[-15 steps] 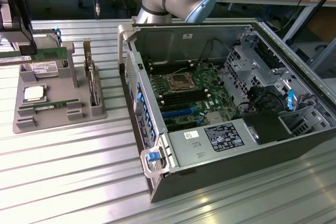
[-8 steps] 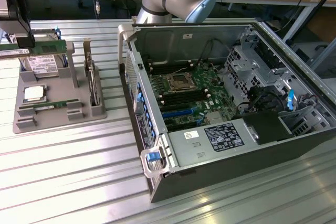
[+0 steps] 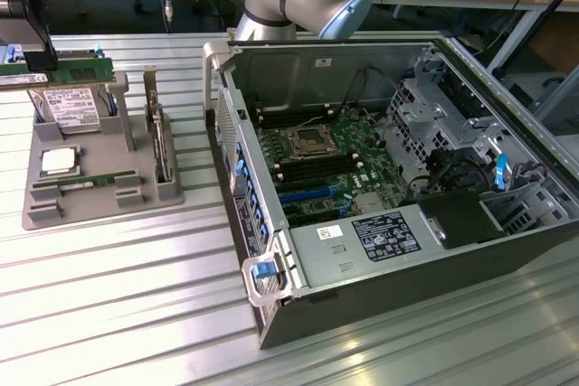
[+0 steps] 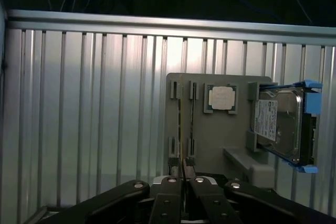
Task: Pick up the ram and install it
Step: 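Pick up the ram and move it above insertion slot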
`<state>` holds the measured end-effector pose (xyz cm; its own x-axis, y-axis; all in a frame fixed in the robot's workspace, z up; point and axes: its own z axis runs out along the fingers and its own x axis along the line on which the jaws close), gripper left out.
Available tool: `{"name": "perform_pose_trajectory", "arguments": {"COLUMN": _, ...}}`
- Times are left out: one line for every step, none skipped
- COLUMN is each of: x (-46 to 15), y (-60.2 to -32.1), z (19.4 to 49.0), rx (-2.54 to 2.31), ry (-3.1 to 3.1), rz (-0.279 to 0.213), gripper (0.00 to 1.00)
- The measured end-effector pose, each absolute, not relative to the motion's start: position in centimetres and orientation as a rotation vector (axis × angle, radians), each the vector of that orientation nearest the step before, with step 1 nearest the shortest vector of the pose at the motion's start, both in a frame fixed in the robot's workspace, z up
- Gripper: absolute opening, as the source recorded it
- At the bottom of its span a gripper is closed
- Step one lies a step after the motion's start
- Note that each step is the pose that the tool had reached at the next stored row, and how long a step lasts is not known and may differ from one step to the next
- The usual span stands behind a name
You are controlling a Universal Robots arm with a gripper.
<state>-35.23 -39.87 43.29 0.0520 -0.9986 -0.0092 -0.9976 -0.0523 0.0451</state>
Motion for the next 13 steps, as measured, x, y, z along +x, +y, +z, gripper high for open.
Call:
{"name": "perform_pose_trajectory", "arguments": {"x": -35.2, "y": -39.9, "z": 43.3, "rx": 2.259, "ry": -2.144, "rz": -0.059, "gripper": 0.12}}
{"name": "perform_pose_trajectory", "arguments": {"x": -35.2, "y": -39.9, "z": 43.3, "rx": 2.259, "ry": -2.144, "rz": -0.059, "gripper": 0.12}}
{"name": "perform_pose_trajectory", "arguments": {"x": -35.2, "y": -39.9, "z": 43.3, "rx": 2.259, "ry": -2.144, "rz": -0.059, "gripper": 0.12}}
{"name": "perform_pose_trajectory", "arguments": {"x": -35.2, "y": -39.9, "z": 43.3, "rx": 2.259, "ry": -2.144, "rz": -0.059, "gripper": 0.12}}
{"name": "perform_pose_trajectory", "arguments": {"x": -35.2, "y": -39.9, "z": 43.3, "rx": 2.259, "ry": -2.144, "rz": -0.059, "gripper": 0.12}}
{"name": "perform_pose_trajectory", "arguments": {"x": -35.0, "y": -39.9, "z": 43.3, "rx": 2.259, "ry": -2.144, "rz": -0.059, "gripper": 0.12}}
{"name": "perform_pose_trajectory", "arguments": {"x": -34.7, "y": -39.9, "z": 43.3, "rx": 2.259, "ry": -2.144, "rz": -0.059, "gripper": 0.12}}
{"name": "perform_pose_trajectory", "arguments": {"x": -34.4, "y": -39.9, "z": 43.3, "rx": 2.259, "ry": -2.144, "rz": -0.059, "gripper": 0.12}}
{"name": "perform_pose_trajectory", "arguments": {"x": -34.0, "y": -39.9, "z": 43.3, "rx": 2.259, "ry": -2.144, "rz": -0.059, "gripper": 0.12}}
{"name": "perform_pose_trajectory", "arguments": {"x": -33.6, "y": -39.9, "z": 43.3, "rx": 2.259, "ry": -2.144, "rz": -0.059, "gripper": 0.12}}
{"name": "perform_pose_trajectory", "arguments": {"x": -33.4, "y": -39.9, "z": 43.3, "rx": 2.259, "ry": -2.144, "rz": -0.059, "gripper": 0.12}}
{"name": "perform_pose_trajectory", "arguments": {"x": -33.2, "y": -39.9, "z": 43.3, "rx": 2.259, "ry": -2.144, "rz": -0.059, "gripper": 0.12}}
{"name": "perform_pose_trajectory", "arguments": {"x": -33.0, "y": -39.9, "z": 43.3, "rx": 2.259, "ry": -2.144, "rz": -0.059, "gripper": 0.12}}
